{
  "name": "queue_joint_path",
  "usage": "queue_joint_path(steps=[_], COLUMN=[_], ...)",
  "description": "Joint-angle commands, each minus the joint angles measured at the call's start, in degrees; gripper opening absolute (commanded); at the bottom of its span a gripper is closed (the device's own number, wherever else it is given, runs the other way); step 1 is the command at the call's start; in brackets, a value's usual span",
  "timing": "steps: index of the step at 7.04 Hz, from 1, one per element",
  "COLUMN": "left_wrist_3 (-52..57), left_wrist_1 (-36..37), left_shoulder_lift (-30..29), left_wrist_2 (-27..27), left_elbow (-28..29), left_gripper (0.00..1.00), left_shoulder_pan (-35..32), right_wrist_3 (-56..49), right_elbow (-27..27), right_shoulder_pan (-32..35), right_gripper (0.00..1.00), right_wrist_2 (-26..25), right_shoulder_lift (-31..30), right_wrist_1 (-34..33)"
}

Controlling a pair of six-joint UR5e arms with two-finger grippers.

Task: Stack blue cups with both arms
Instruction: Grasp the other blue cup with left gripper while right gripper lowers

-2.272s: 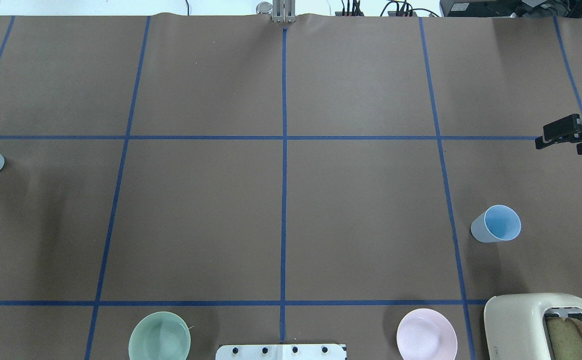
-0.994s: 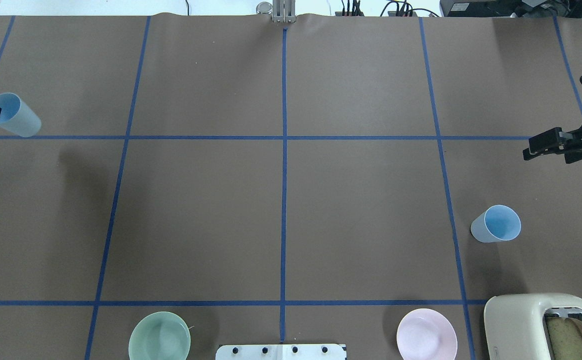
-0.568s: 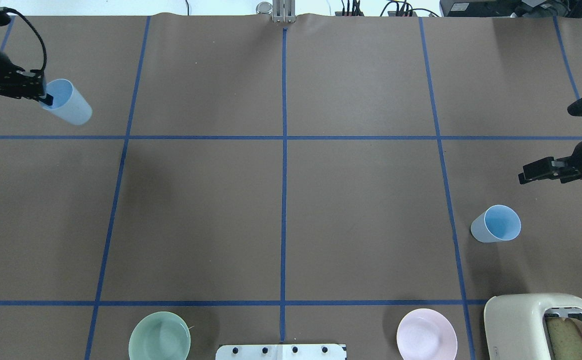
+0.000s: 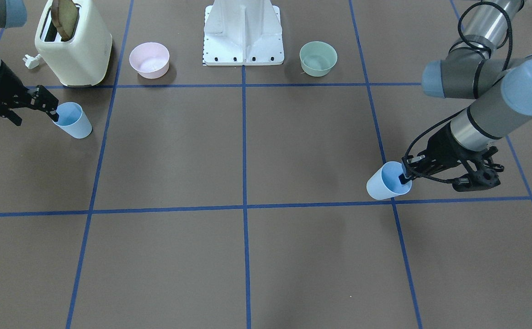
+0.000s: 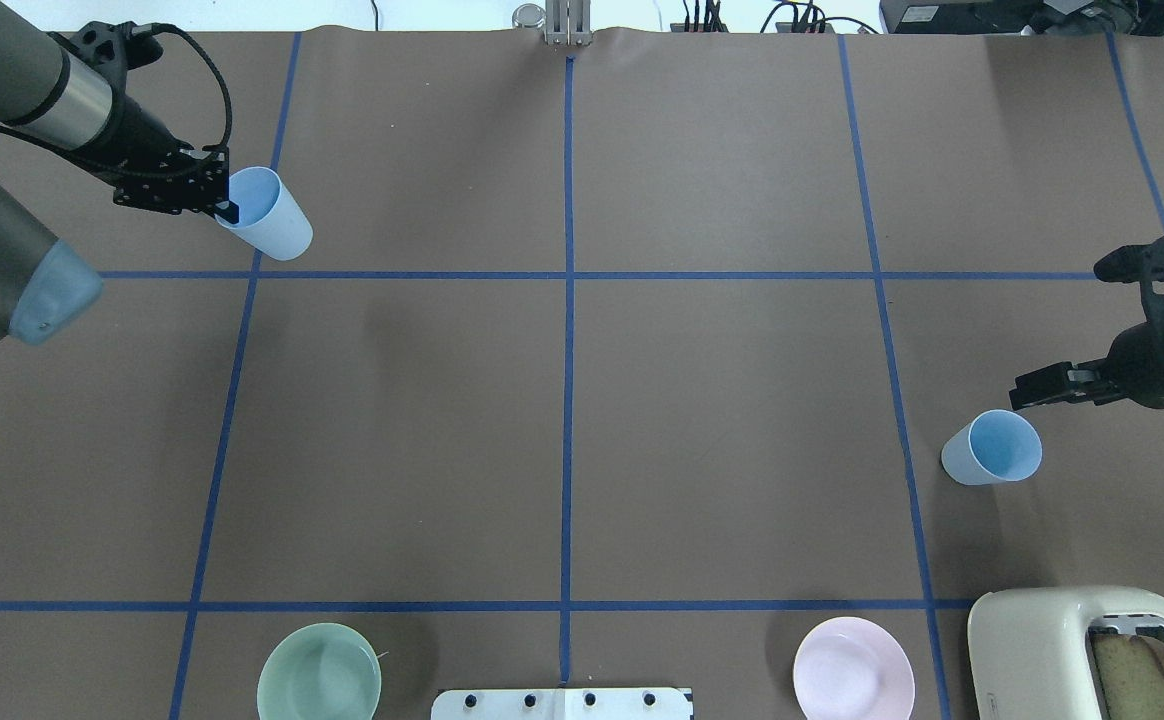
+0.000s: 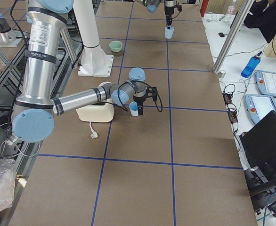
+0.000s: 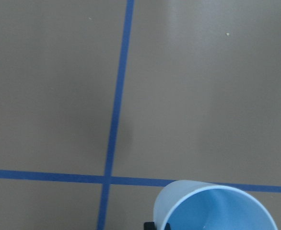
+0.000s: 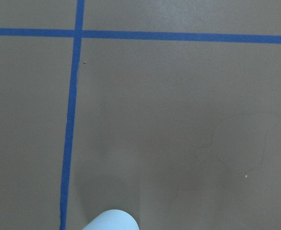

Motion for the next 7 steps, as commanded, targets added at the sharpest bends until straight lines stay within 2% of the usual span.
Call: queue_joint_path(steps=[1,4,5,7], left_wrist_3=[-3.3,-6.1,-8.4,-14.5], left_wrist_1=[0.0,0.0,0.0,0.2], left_shoulder_lift=[-0.9,-2.5,-3.6,-6.4], left_wrist_2=[0.5,0.5,1.4,5.5], left_elbow=[-1.0,-1.1,-1.2,-1.2], left_gripper=[0.00,0.00,0.00,0.00], left_shoulder_pan=[1.6,2.5,3.7,8.2], right_wrist_3=[0.9,2.1,2.1,2.1], right_elbow=[-0.4,-0.4,-0.5,-0.5], right_shoulder_pan=[-1.2,-2.8,-3.7,-4.2], right_gripper=[0.99,0.99,0.99,0.99], right_wrist_2=[-0.5,-1.1,-2.9,-3.0], right_shoulder_lift=[-1.3,-2.0,-2.6,-2.6], right_wrist_1=[3.2,3.5,3.5,3.5])
